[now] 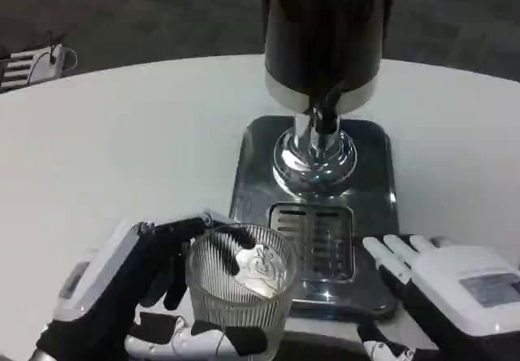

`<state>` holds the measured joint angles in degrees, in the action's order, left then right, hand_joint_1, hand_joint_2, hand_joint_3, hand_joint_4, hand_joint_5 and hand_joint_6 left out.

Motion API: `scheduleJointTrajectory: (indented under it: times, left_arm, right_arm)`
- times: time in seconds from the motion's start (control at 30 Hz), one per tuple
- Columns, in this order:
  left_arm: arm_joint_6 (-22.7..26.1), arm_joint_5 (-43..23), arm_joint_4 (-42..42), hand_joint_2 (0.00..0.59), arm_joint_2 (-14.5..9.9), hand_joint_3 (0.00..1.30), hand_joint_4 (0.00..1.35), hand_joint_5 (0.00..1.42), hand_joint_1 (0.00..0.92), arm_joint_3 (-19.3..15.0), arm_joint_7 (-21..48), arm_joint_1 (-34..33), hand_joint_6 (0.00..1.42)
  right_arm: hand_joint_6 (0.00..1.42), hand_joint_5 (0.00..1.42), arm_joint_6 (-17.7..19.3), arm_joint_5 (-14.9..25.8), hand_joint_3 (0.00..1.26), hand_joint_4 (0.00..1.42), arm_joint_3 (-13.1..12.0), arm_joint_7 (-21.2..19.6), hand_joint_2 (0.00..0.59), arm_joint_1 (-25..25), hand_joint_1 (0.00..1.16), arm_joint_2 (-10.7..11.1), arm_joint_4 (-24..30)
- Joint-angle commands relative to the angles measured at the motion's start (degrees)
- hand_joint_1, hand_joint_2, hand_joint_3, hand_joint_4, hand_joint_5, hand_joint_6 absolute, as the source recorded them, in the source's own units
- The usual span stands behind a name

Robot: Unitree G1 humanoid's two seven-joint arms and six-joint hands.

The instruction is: Grasp the cup under the faucet to collect the drink, then remove the cup.

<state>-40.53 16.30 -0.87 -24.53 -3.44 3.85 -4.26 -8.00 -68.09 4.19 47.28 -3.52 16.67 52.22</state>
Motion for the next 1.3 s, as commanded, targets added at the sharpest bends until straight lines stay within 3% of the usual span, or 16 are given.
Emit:
scheduleJointTrajectory:
  times: [0.03, 0.5, 0.8, 1.03, 1.3]
  left_arm:
    - [0.2, -1.1, 0.4, 0.000, 0.1, 0.97, 1.13, 1.28, 0.528, -0.4, 0.0, 0.2, 1.42]
    - [0.3, -1.1, 0.6, 0.000, 0.3, 0.97, 1.13, 1.28, 0.528, -0.4, -0.1, 0.4, 1.42]
    - [2.0, 1.2, -1.3, 0.000, 2.2, 0.97, 1.13, 1.28, 0.528, 0.0, -1.7, -1.7, 1.42]
    - [3.8, 8.0, -10.5, 0.000, 4.9, 0.97, 1.13, 1.28, 0.528, 2.6, -6.2, -12.4, 1.42]
    - [4.1, 15.2, -24.5, 0.000, 3.6, 0.97, 1.13, 1.28, 0.527, 6.2, -13.5, -25.6, 1.42]
  right_arm:
    - [0.00, 0.00, 0.6, 0.2, 0.02, 0.00, -0.5, 0.7, 0.534, -0.6, 0.31, 0.0, 1.2]
    - [0.00, 0.00, 0.9, 0.2, 0.02, 0.00, -0.7, 1.4, 0.534, -0.4, 0.31, -0.3, 1.5]
    - [0.00, 0.00, 0.6, -0.2, 0.02, 0.00, -1.2, 1.0, 0.534, -0.9, 0.31, -0.9, 1.8]
    - [0.00, 0.00, 0.6, 1.1, 0.02, 0.00, -4.4, 0.7, 0.534, -4.0, 0.31, -0.9, 4.7]
    - [0.00, 0.00, 1.4, 5.1, 0.02, 0.00, -8.2, -0.5, 0.534, -6.6, 0.31, -0.1, 5.8]
